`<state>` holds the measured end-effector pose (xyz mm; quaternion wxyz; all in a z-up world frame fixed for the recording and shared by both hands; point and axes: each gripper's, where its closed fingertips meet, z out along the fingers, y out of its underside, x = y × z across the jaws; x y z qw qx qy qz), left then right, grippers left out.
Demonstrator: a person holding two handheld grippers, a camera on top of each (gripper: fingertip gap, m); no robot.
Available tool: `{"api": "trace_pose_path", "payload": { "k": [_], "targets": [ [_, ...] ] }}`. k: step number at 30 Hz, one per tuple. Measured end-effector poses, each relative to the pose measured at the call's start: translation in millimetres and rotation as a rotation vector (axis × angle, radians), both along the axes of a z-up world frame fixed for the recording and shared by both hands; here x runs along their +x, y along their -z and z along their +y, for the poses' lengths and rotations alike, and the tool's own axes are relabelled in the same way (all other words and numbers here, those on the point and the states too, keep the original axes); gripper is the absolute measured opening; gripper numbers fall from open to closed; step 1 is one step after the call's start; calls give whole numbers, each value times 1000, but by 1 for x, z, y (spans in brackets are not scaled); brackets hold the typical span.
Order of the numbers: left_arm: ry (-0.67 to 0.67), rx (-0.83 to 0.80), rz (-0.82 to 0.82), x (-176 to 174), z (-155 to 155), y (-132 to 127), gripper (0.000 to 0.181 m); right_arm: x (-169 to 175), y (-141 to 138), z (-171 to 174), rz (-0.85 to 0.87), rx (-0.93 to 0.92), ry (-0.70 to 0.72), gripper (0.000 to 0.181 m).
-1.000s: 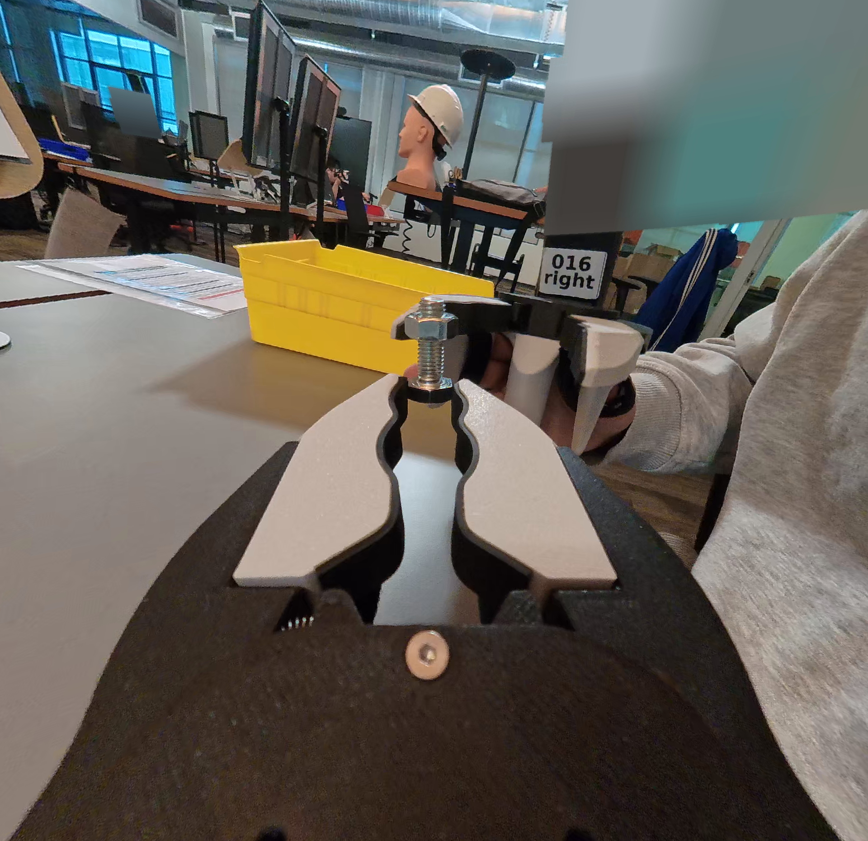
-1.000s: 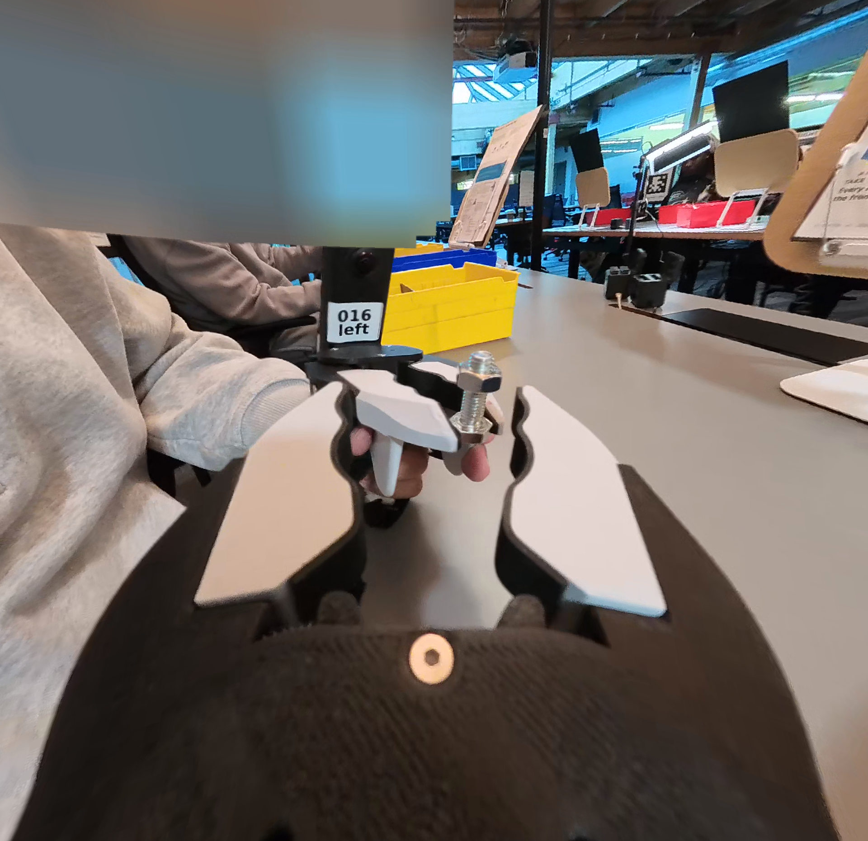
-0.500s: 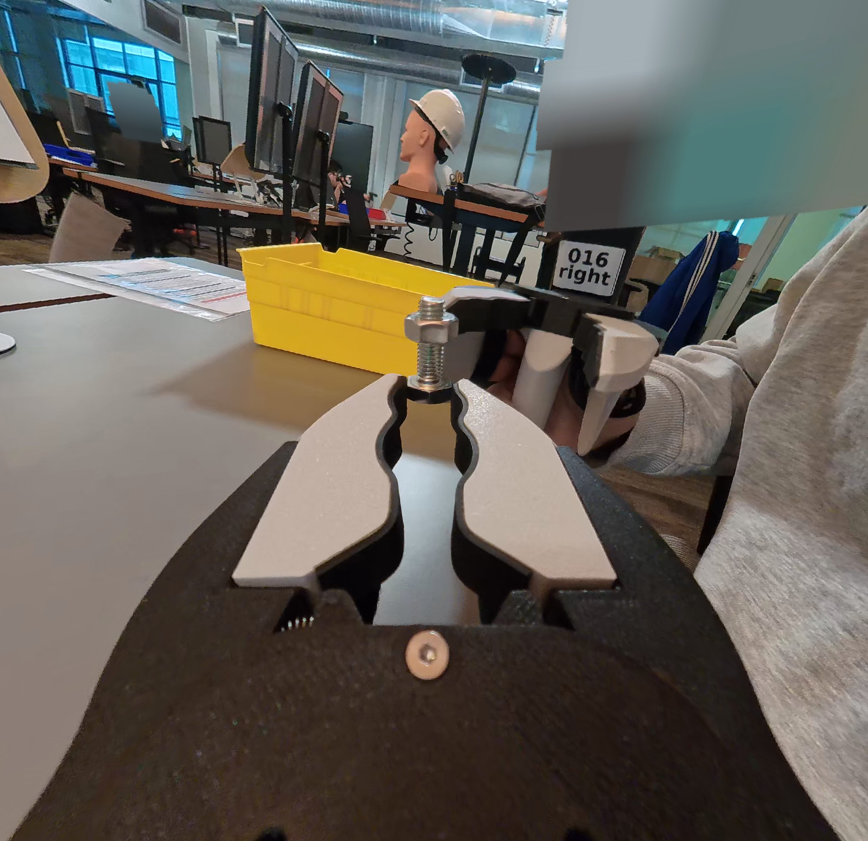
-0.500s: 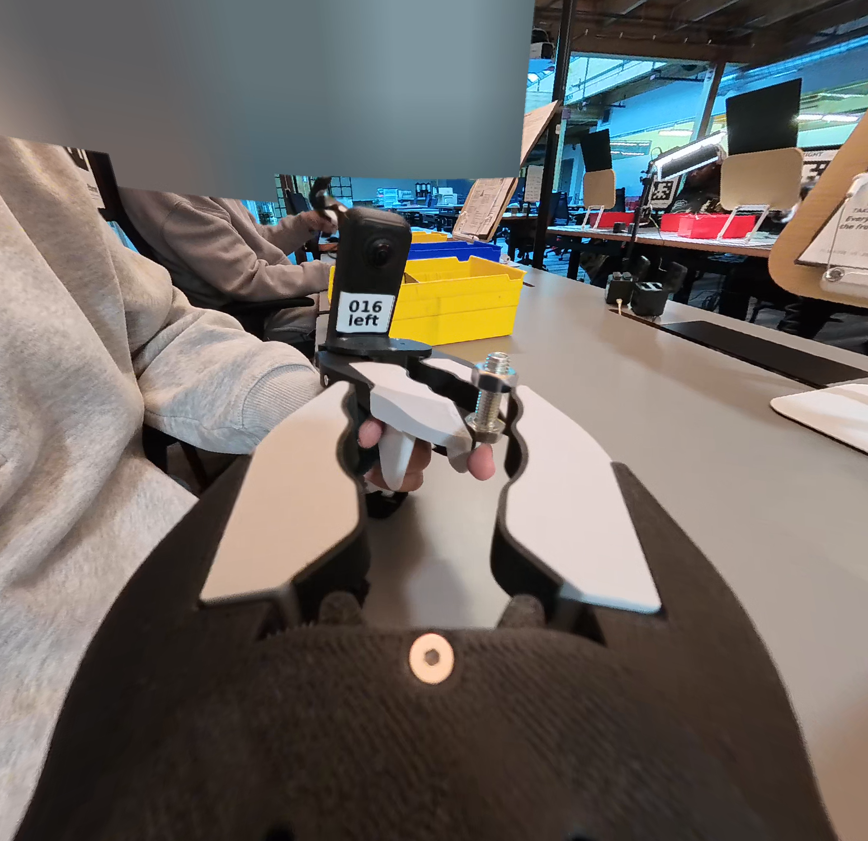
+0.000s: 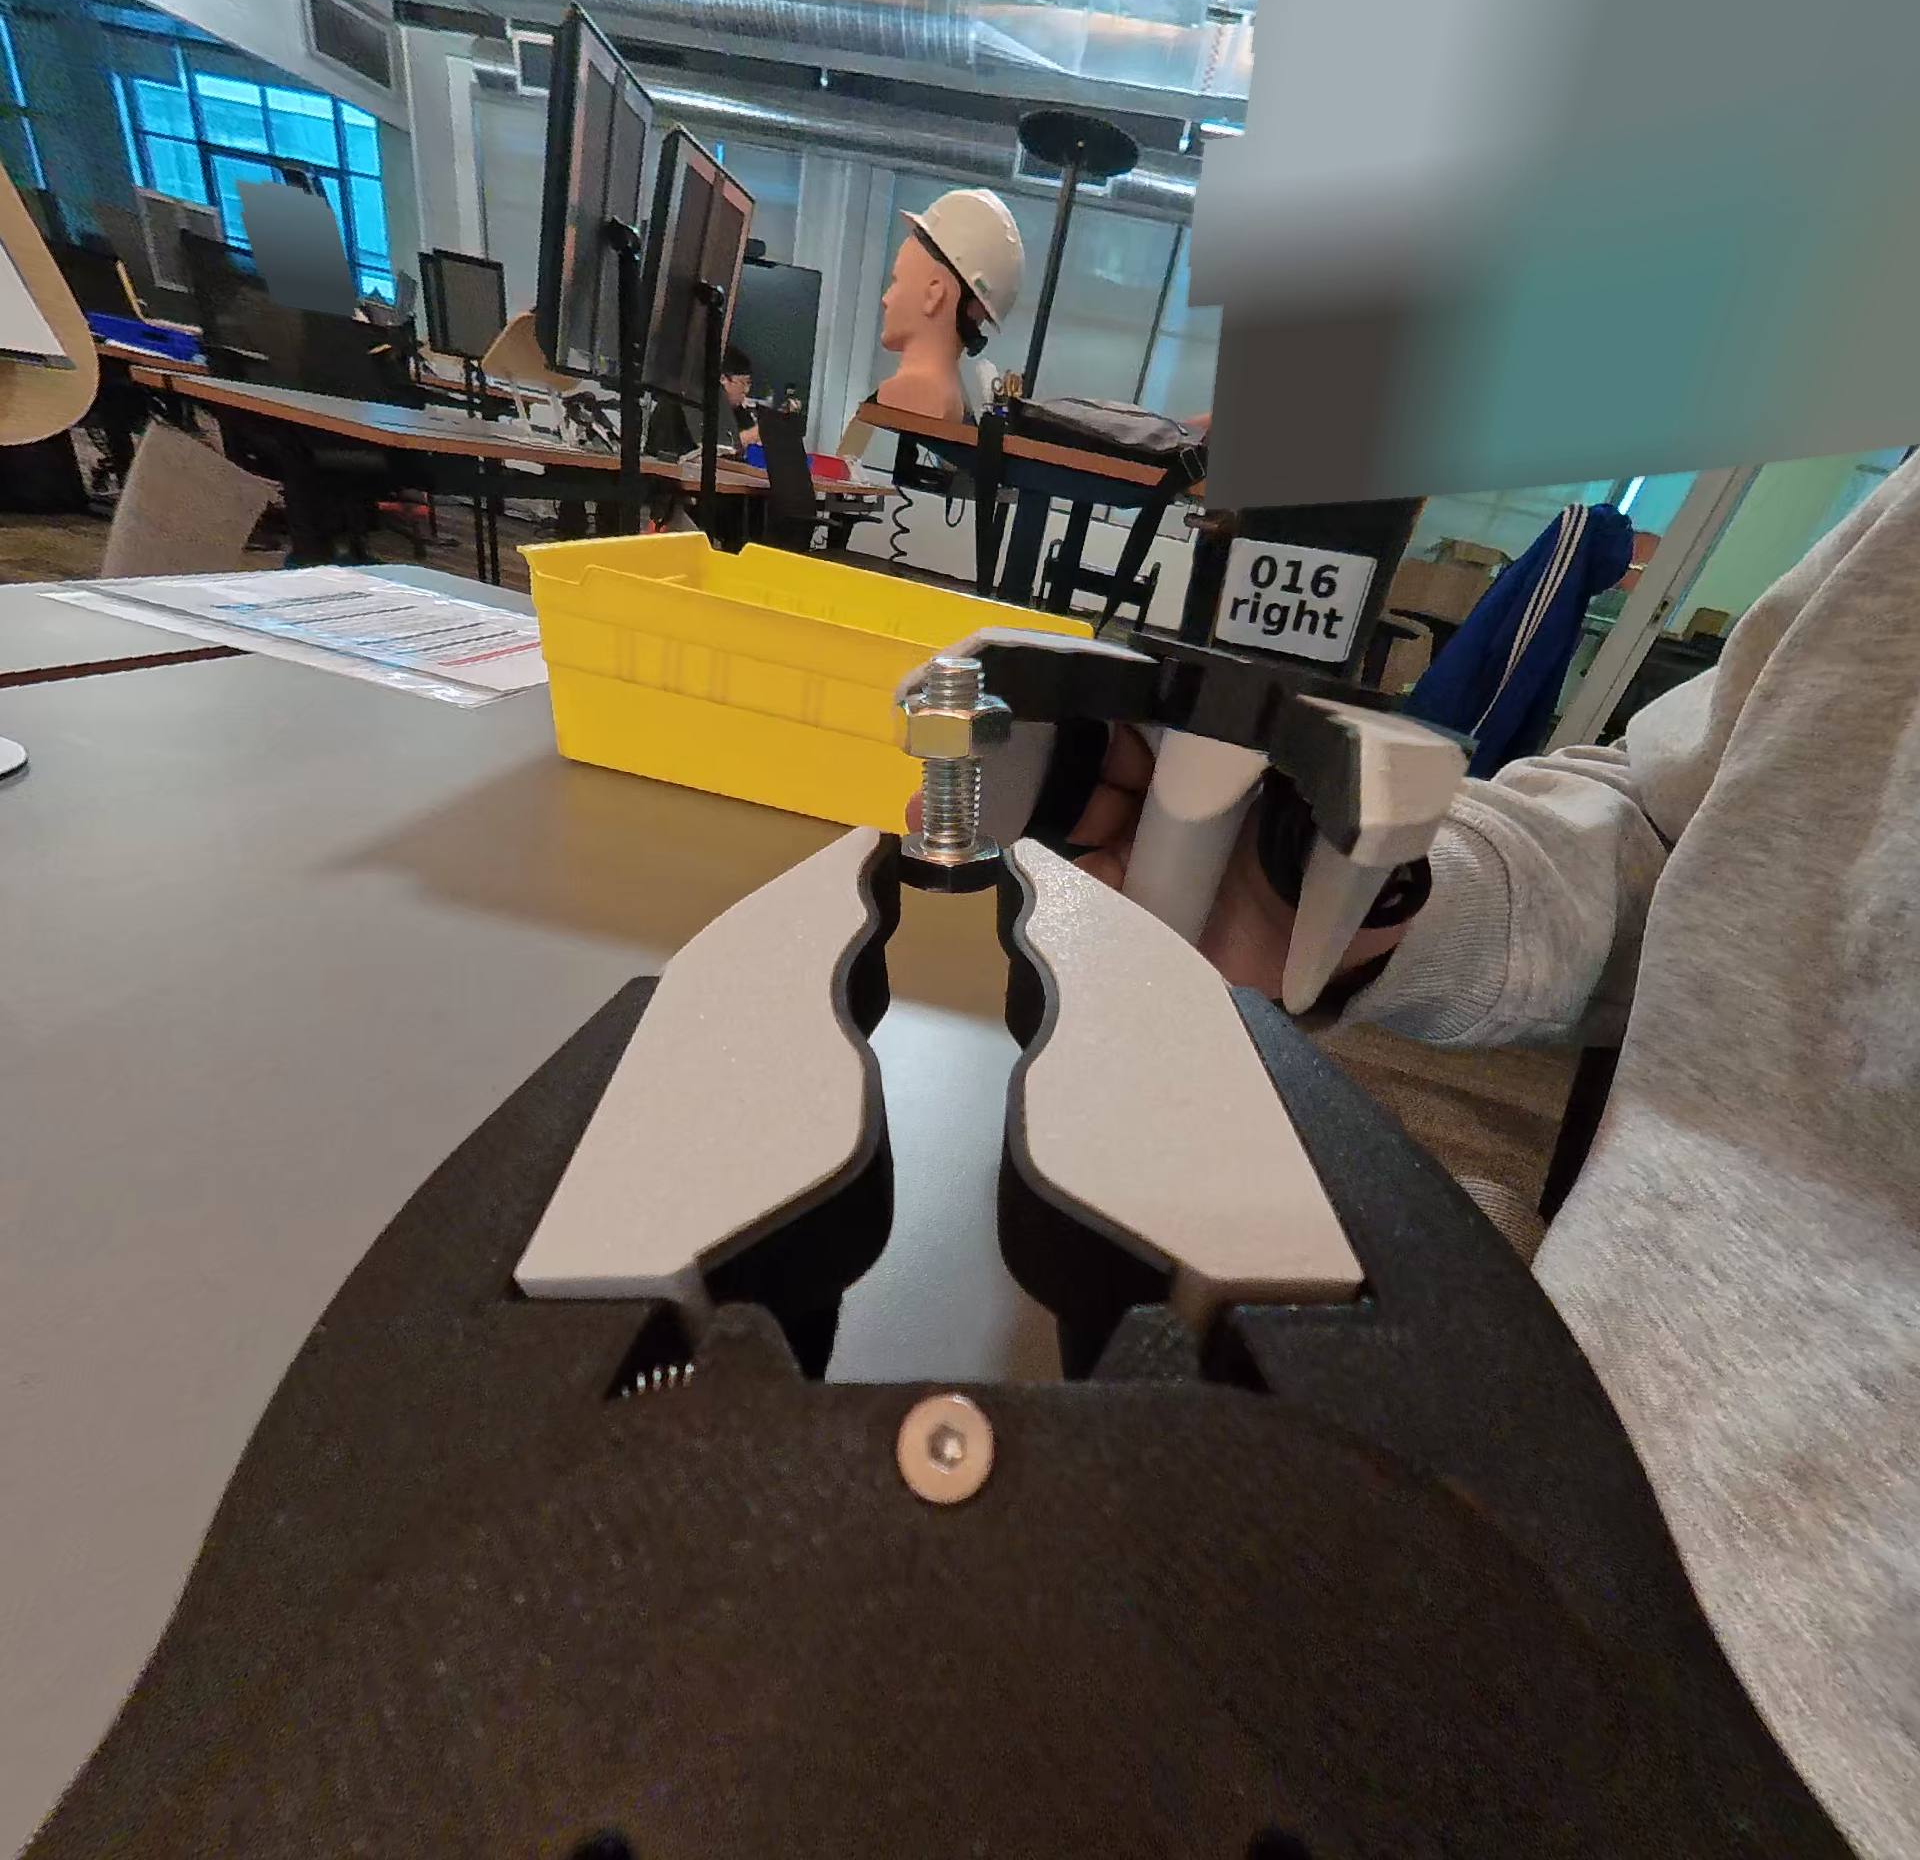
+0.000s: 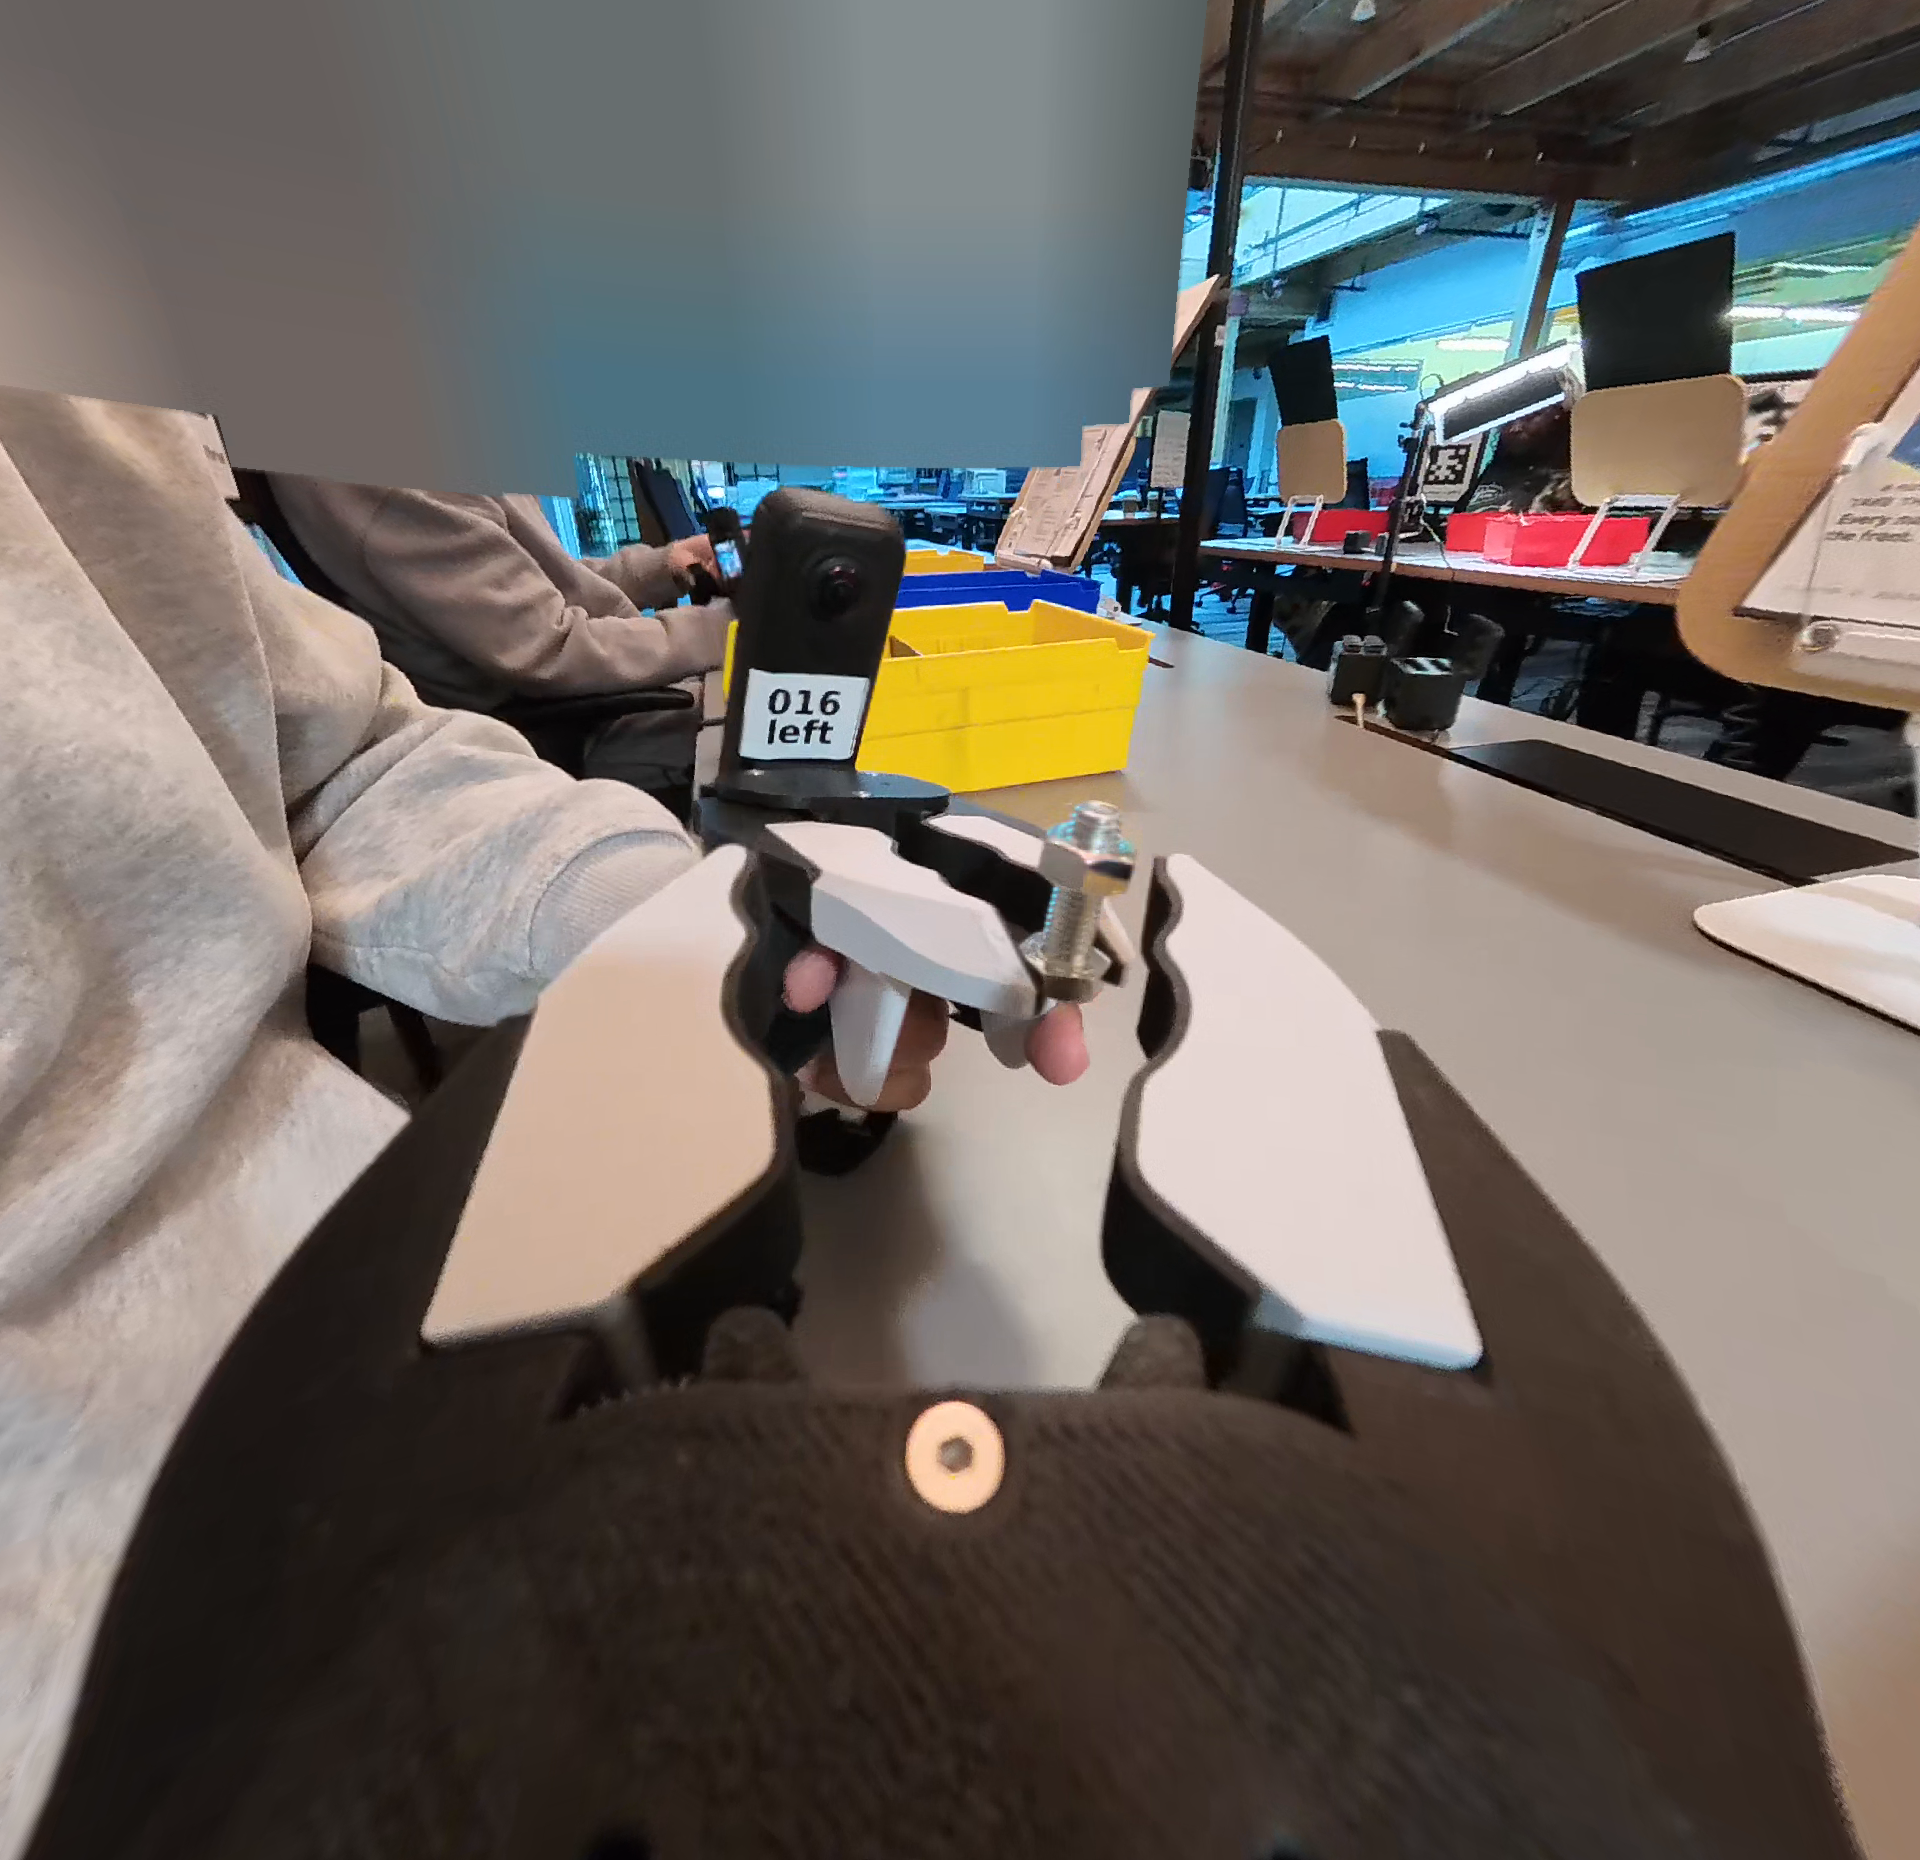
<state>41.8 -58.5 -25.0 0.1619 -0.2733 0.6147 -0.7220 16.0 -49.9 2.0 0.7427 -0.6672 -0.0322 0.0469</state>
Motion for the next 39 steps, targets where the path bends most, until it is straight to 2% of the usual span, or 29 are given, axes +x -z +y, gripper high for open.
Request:
{"api": "trace_pose_path", "payload": {
  "k": [5, 8, 16, 24, 27, 31, 39],
  "targets": [
    [-1, -5, 3, 0, 1, 0, 18, -4, 1, 0, -46, -22, 0, 69],
    [-9, -14, 11, 2, 3, 0, 18, -6, -2, -4, -15, -13, -34, 49],
    [-3, -4, 4, 1, 1, 0, 18, 3, -5, -5, -4, 10, 12, 55],
    [9, 20, -10, -1, -2, 1, 18, 14, -6, -8, -15, 7, 77, 43],
    [20, 35, -7, -2, -4, 2, 18, 18, -9, -11, -10, 14, 92, 35],
    [27, 64, -7, -3, -7, 4, 18, 19, -10, -14, -24, 13, 98, 14],
    [51, 132, -41, -9, -15, 7, 18, 17, -6, -11, -47, -13, 103, 13]
  ]
}}
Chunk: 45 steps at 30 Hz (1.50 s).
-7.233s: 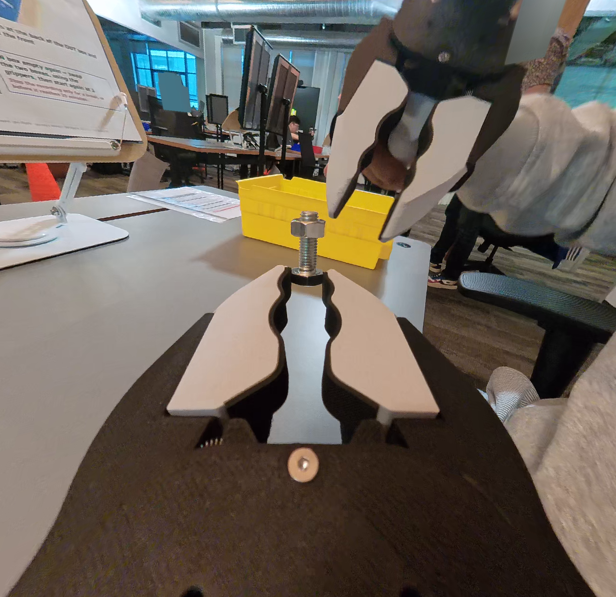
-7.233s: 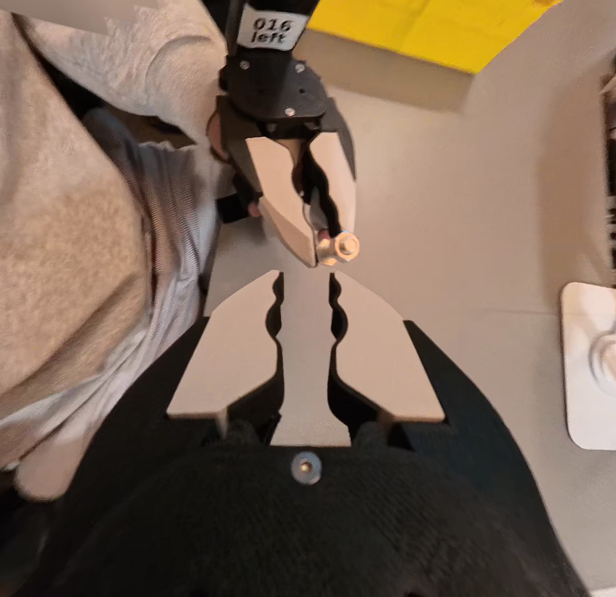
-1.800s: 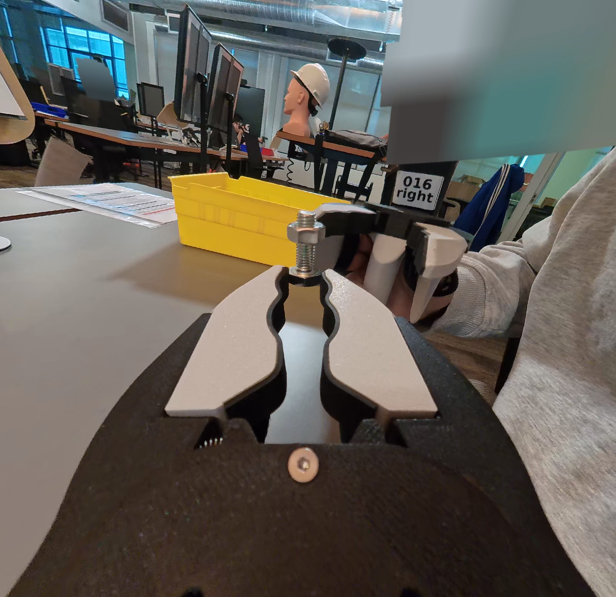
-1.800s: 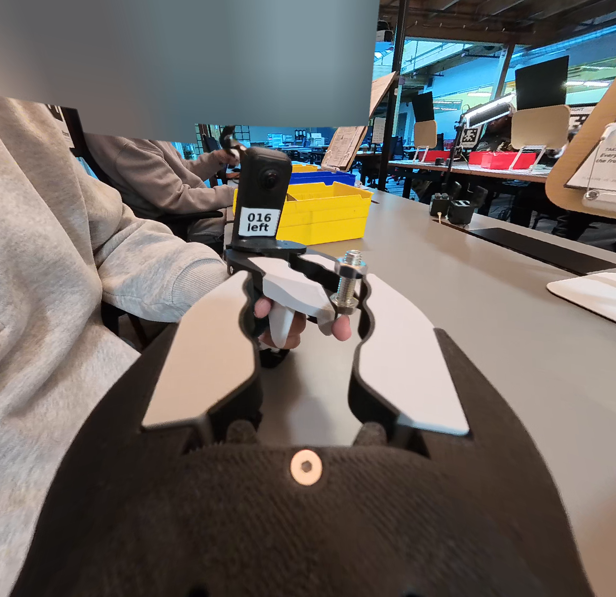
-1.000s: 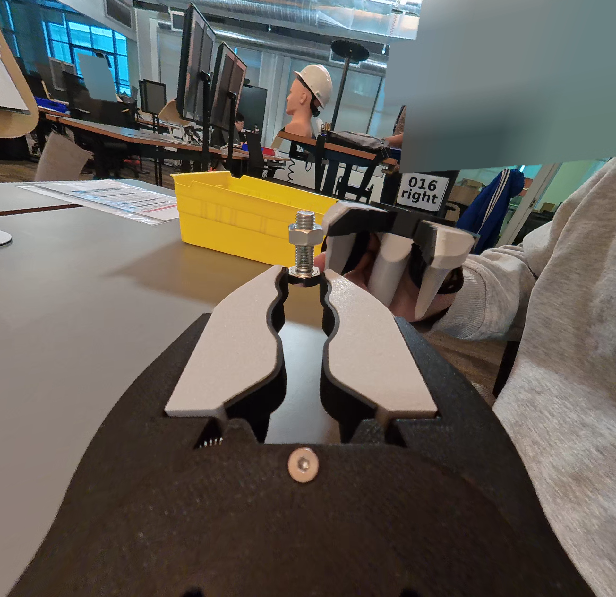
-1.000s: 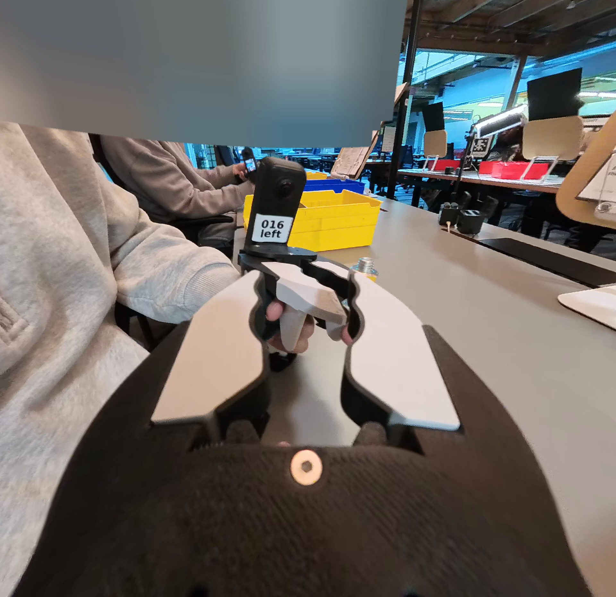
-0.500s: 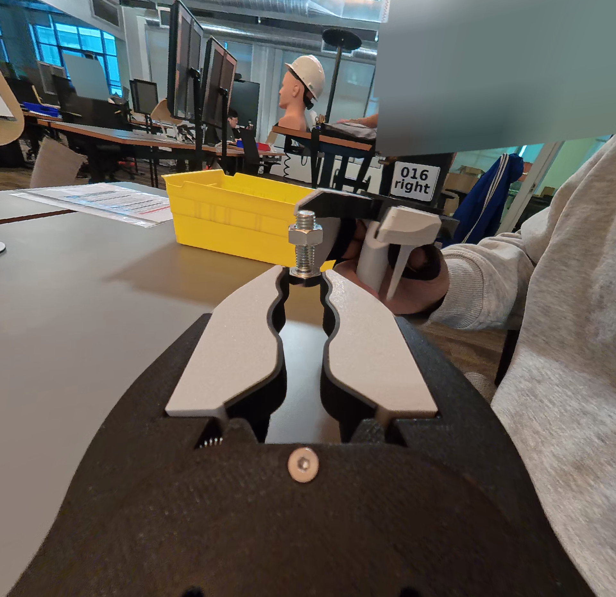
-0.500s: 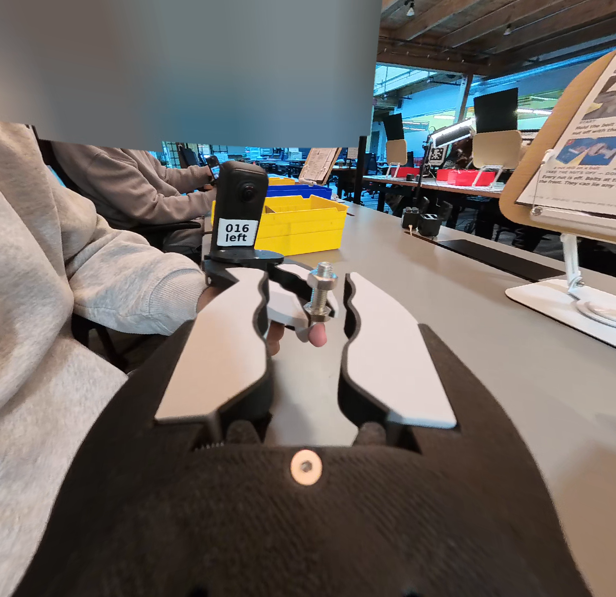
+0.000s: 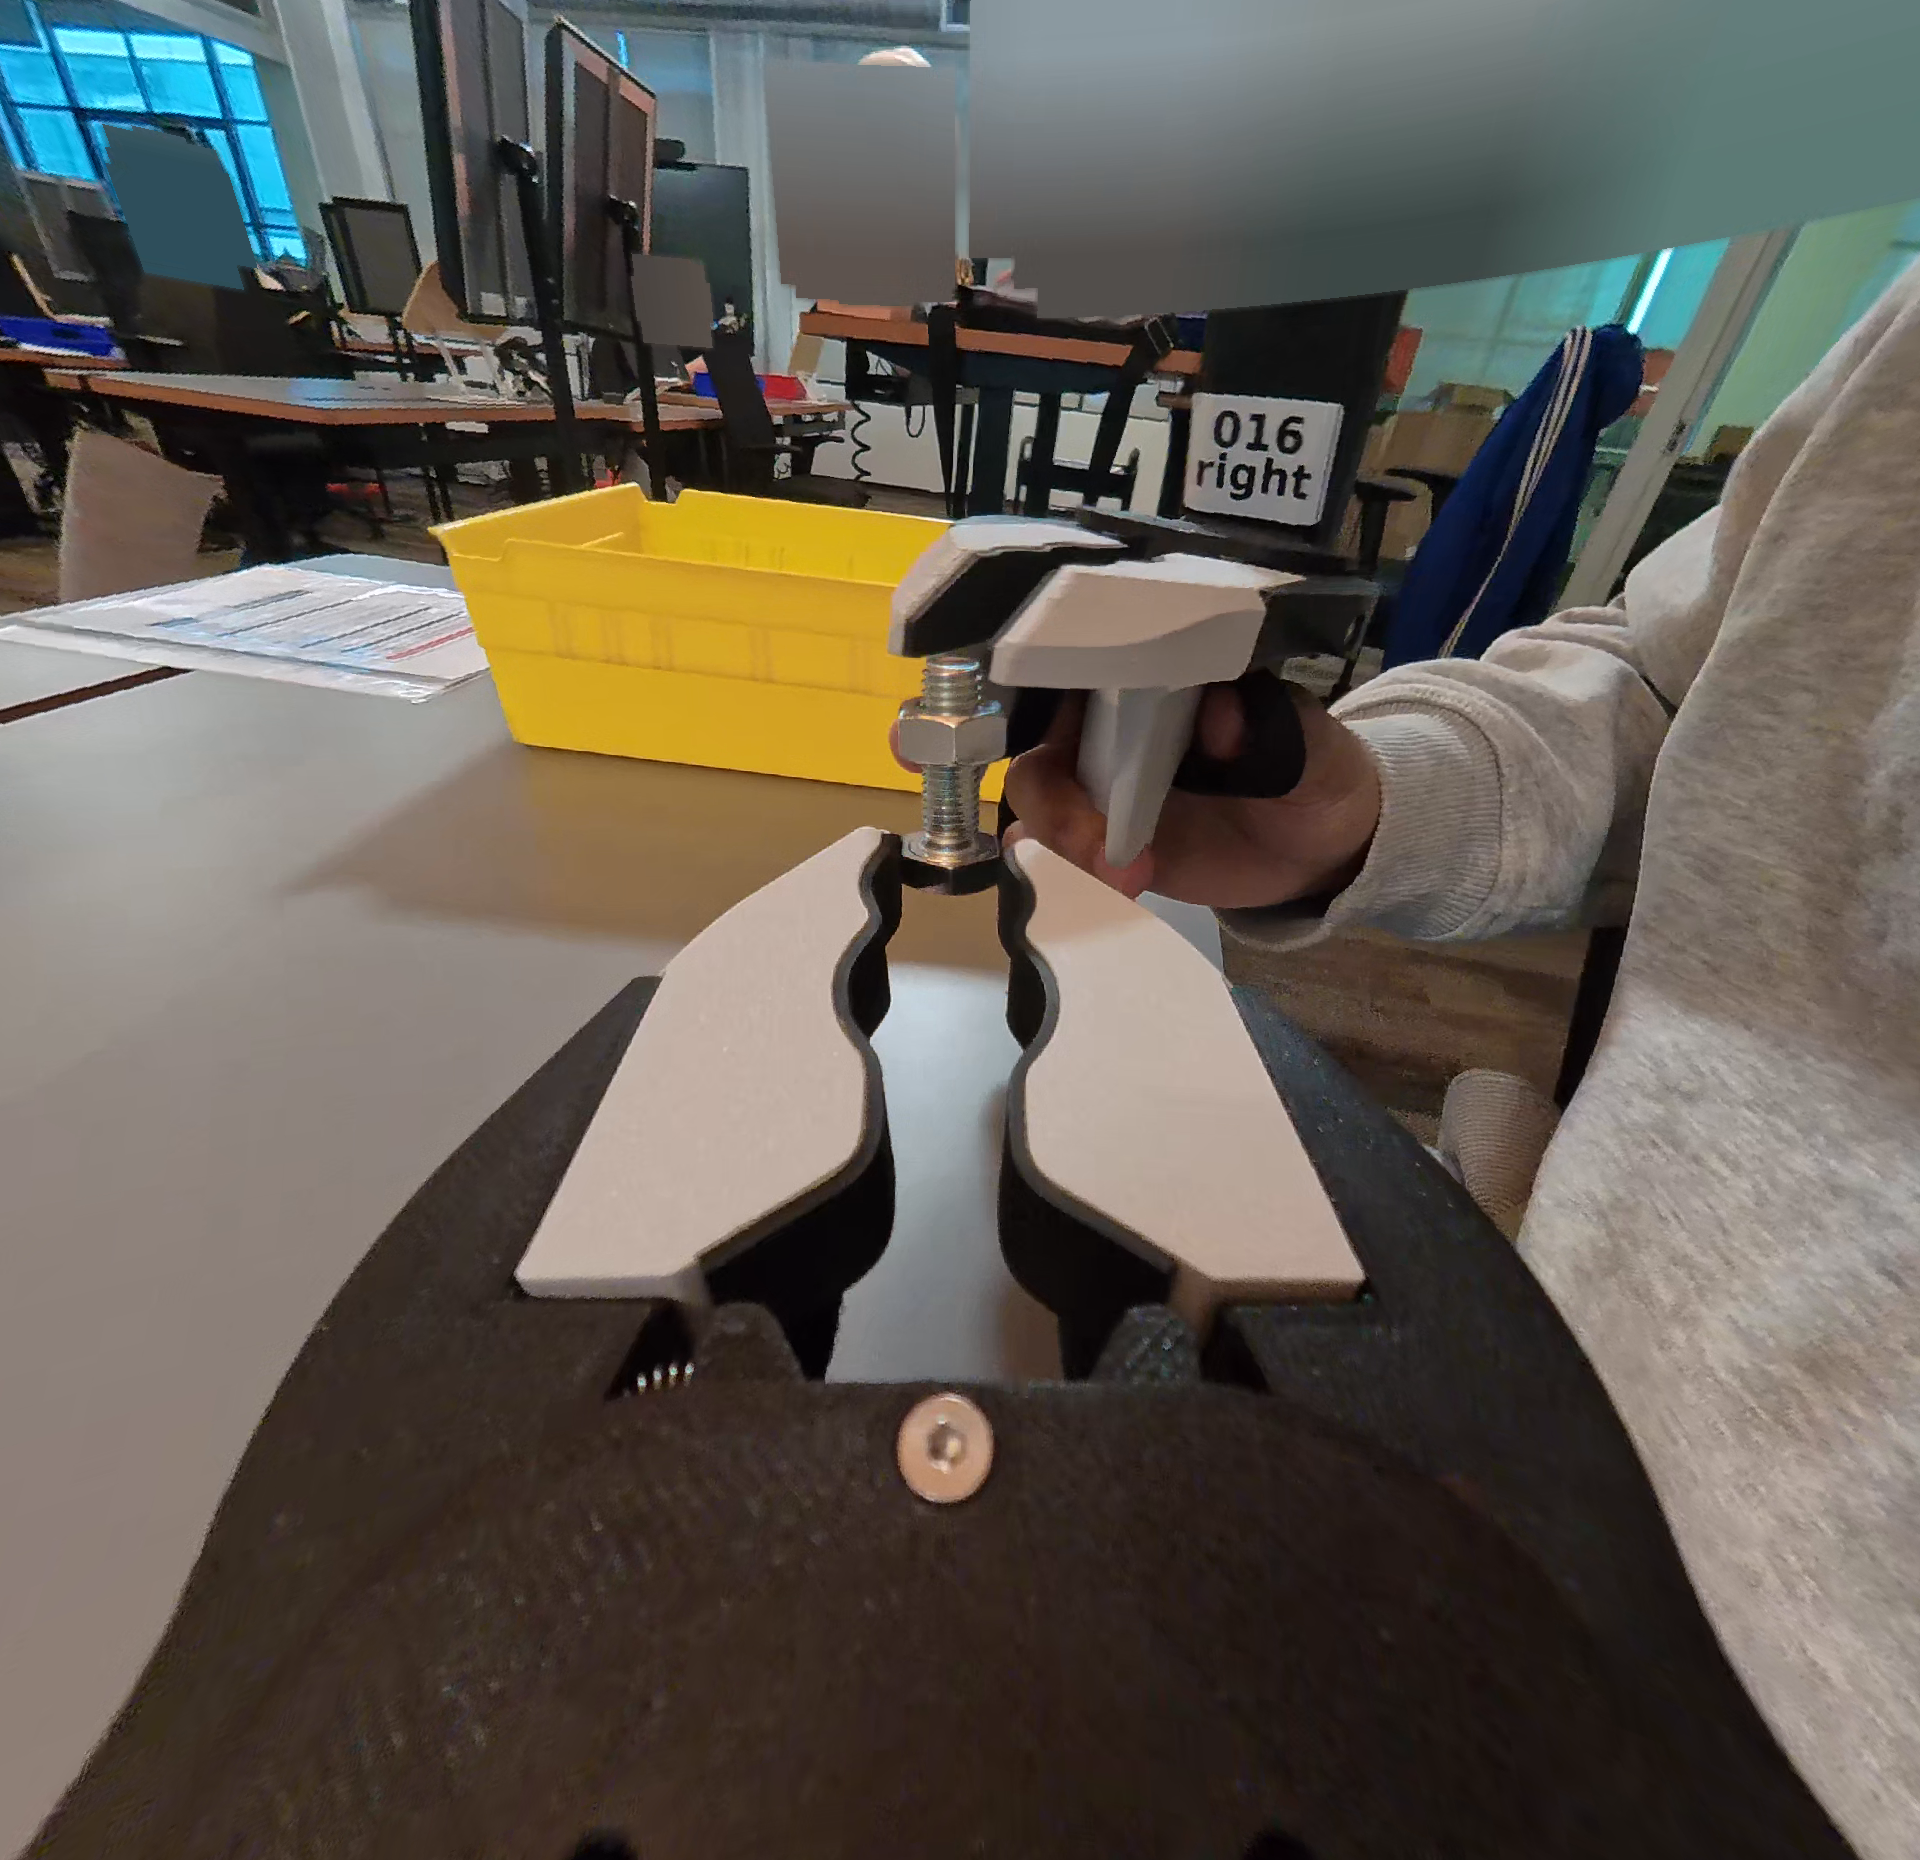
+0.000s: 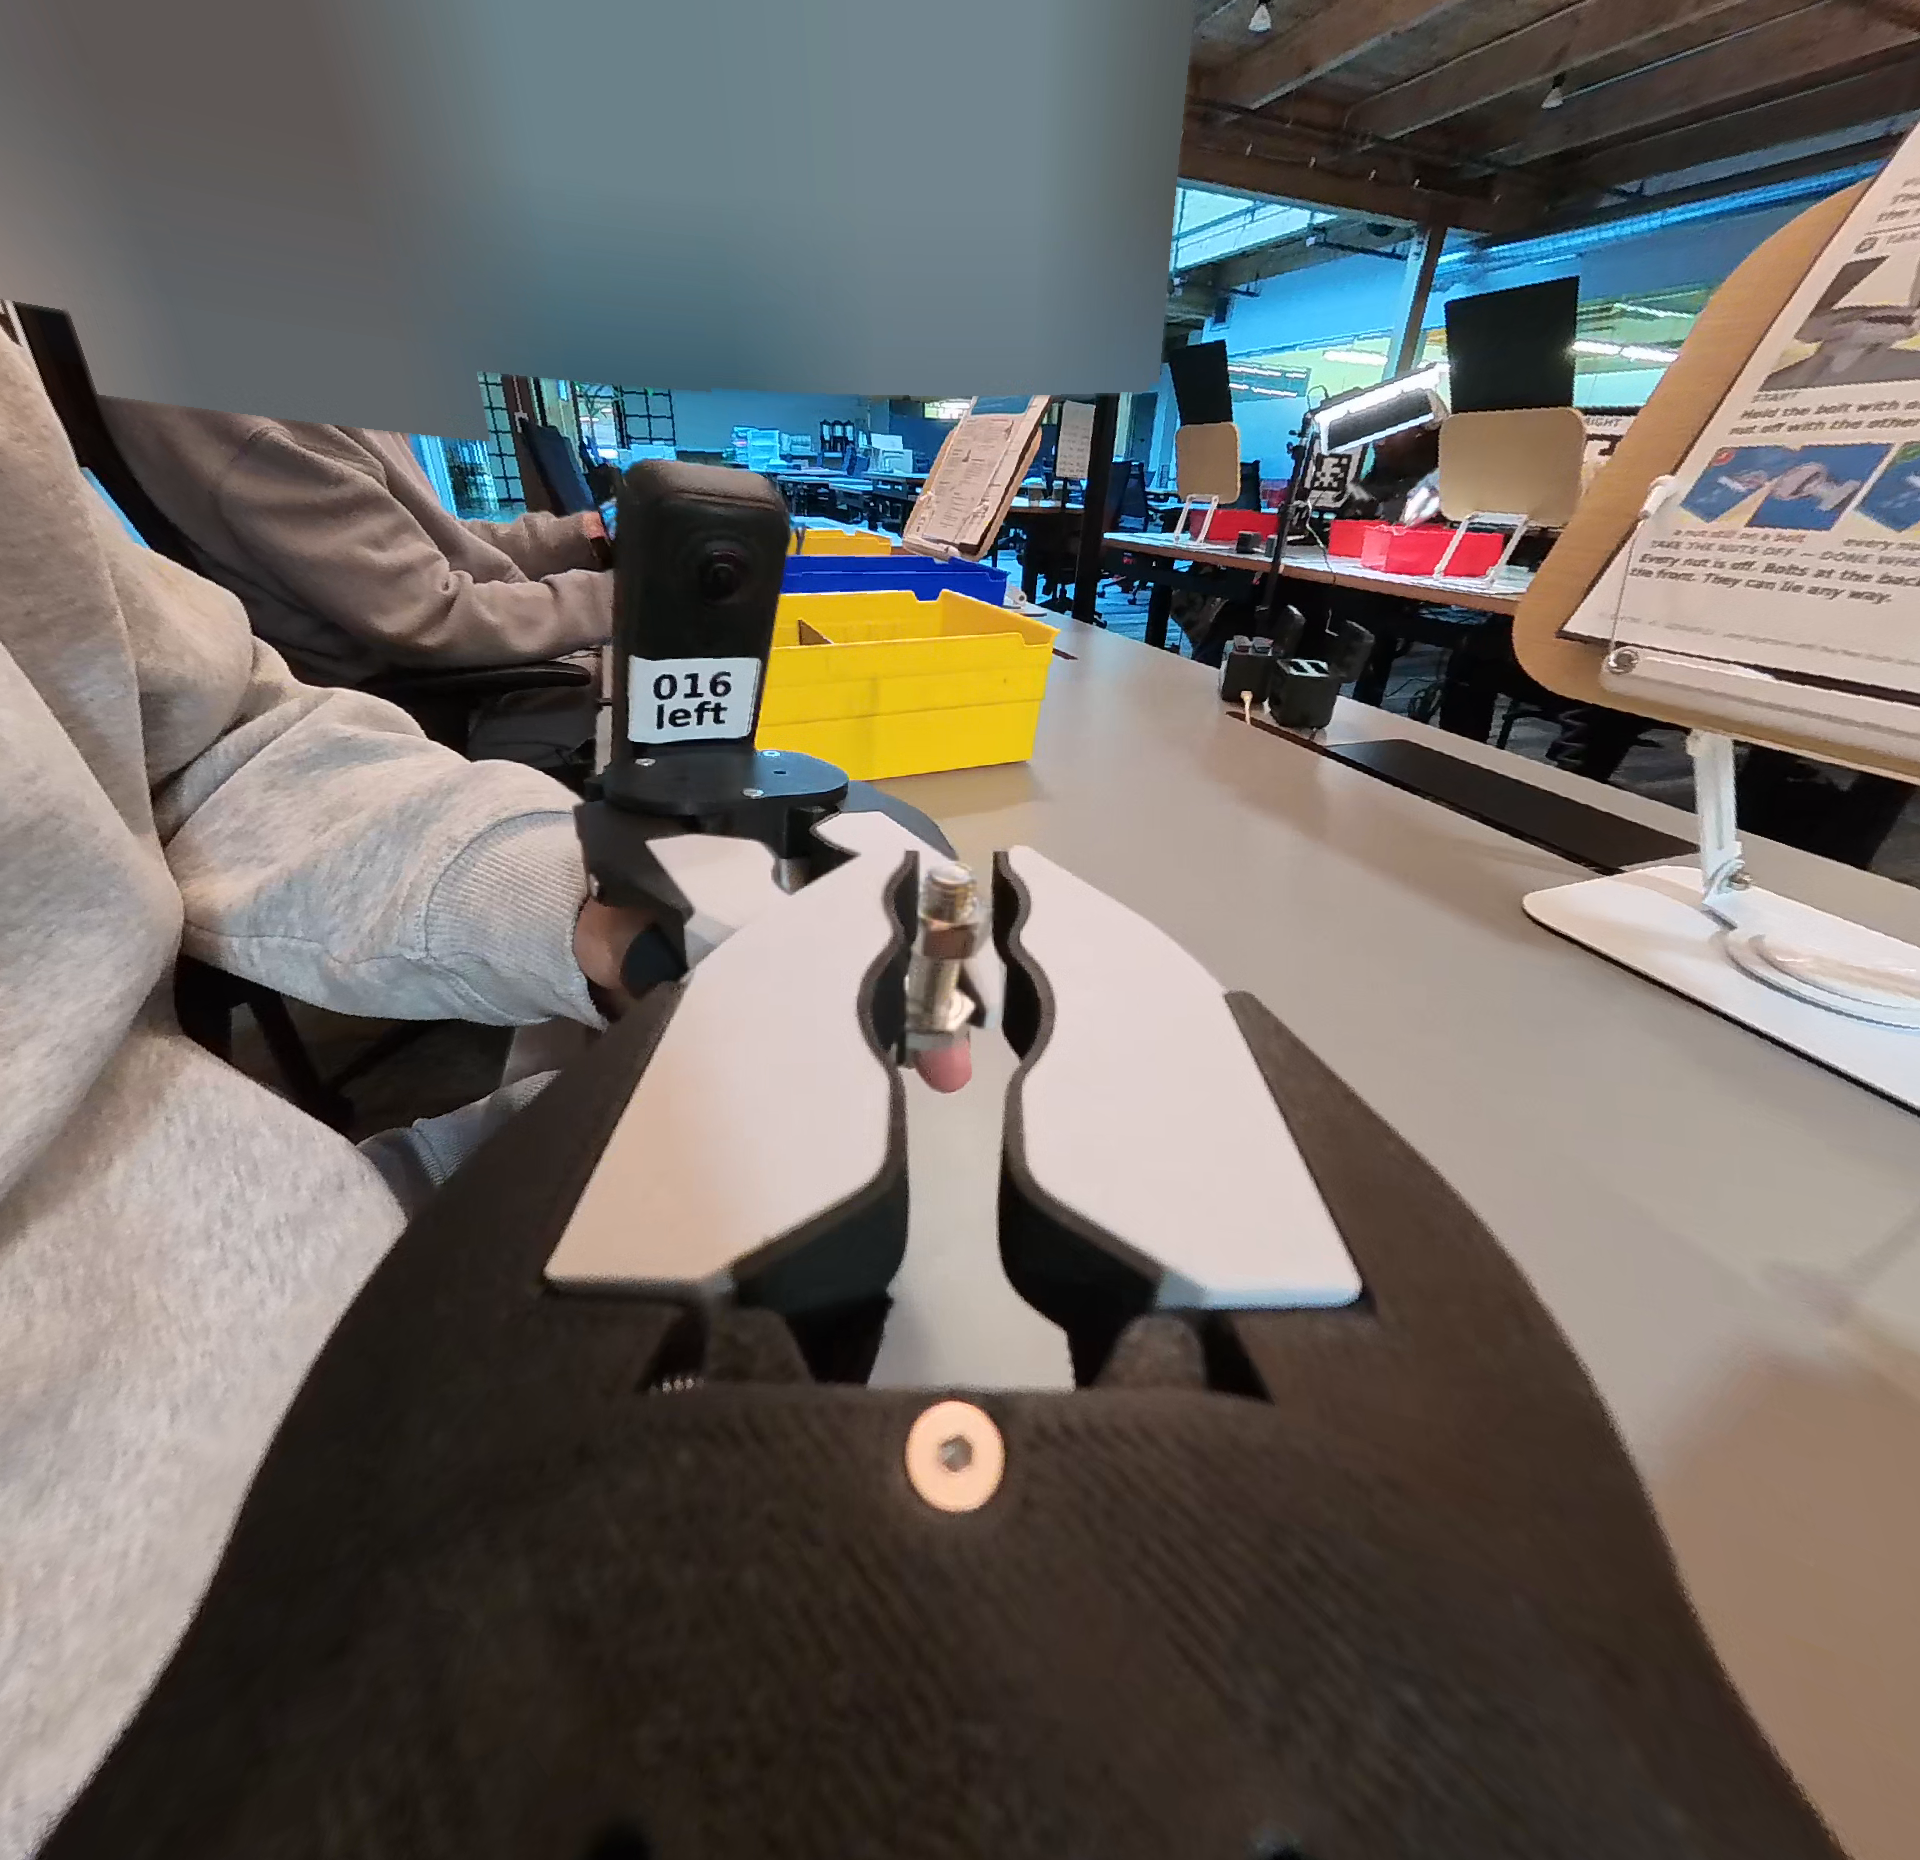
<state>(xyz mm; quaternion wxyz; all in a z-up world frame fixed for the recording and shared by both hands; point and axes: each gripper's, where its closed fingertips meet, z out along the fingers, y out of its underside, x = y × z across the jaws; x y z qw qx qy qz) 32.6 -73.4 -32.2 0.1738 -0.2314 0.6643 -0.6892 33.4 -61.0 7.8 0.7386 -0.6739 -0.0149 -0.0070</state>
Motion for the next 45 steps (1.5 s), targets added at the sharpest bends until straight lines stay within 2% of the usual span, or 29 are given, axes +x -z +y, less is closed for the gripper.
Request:
{"api": "trace_pose_path", "payload": {
  "k": [6, 30, 39, 45],
  "targets": [
    [5, 15, -13, -2, -2, 0, 18, -4, 3, 1, 50, -17, -44, 14],
    [7, 21, -3, -2, -3, 1, 18, -4, 5, 2, 66, -48, -49, 10],
    [11, 27, 11, -1, -4, 2, 22, 0, 4, 0, 148, -30, -68, 9],
    [18, 26, 12, -2, -5, 2, 23, -4, 7, 2, 122, -51, -78, 9]
  ]
}}
